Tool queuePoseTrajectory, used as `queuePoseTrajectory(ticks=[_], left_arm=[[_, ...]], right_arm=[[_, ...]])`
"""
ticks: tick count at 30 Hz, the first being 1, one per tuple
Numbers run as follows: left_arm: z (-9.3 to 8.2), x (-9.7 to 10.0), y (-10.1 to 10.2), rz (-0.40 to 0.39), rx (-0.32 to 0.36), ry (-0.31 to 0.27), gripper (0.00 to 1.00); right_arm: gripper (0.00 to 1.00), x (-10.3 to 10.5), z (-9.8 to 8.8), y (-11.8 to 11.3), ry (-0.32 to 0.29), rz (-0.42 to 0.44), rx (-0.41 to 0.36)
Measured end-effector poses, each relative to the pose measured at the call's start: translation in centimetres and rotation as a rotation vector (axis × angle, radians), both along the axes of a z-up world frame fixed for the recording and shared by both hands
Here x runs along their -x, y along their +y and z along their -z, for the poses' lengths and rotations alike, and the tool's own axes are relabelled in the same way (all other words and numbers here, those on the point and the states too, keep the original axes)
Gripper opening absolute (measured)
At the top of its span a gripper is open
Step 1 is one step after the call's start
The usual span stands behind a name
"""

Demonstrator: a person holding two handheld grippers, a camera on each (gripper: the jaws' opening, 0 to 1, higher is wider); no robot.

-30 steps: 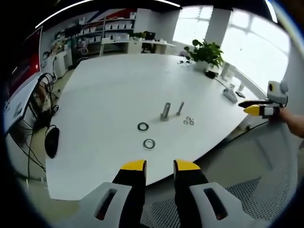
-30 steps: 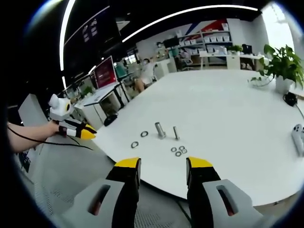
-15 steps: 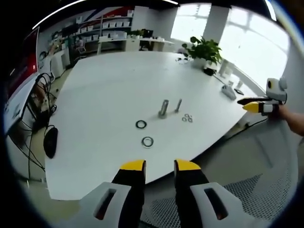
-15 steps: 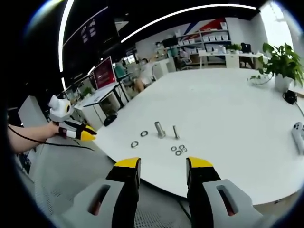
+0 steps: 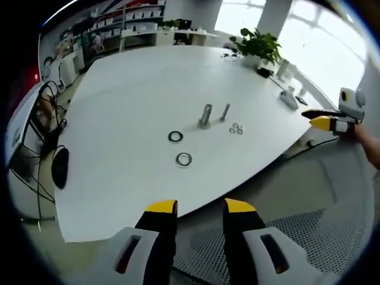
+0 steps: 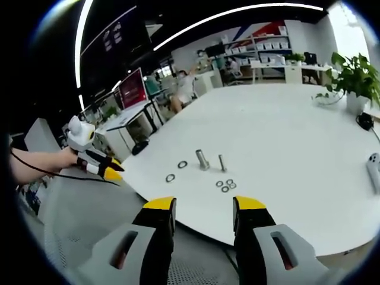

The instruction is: Place the washer onto the threaded stud by aligning its center hole with the stud, sliding it down to the base, and recovering from edge contact or off-axis alignment until the washer reaches the visible bottom stop.

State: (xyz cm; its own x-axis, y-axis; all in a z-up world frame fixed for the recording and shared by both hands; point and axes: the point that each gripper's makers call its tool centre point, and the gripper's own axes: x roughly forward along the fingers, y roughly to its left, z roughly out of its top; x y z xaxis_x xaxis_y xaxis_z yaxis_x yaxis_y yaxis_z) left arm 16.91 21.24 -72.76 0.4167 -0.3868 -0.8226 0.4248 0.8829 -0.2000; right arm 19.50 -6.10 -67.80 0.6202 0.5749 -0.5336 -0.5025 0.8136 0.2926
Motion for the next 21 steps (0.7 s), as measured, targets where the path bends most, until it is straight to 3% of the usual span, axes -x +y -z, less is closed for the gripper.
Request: queuePoseTrajectory(ticks=[9,14,17,21], left_arm=[[-0.4,-3.1,0.4,-0.002,-0.011,0.002,0.3],[1.0,-4.4,-0.5,-0.017,-0.006,0.037,0.31],[1.7,-5.0,-2.2,-0.029,0.051,0.043,0.31],[3.6,-5.1,-2.8,0.025,-0.017,0.079,0.31]], right_arm=[[0.4,0.0,0.1,0.1,0.003,-0.003,0.004],[0.4,-0.1,0.1,0.0,0.003,0.004,0.003],[0.39,-0.1,0.0,0.0,0.003,0.012,-0.001],[0.39,-0.1,0.0,-0.1,0.007,0.023,-0.003]])
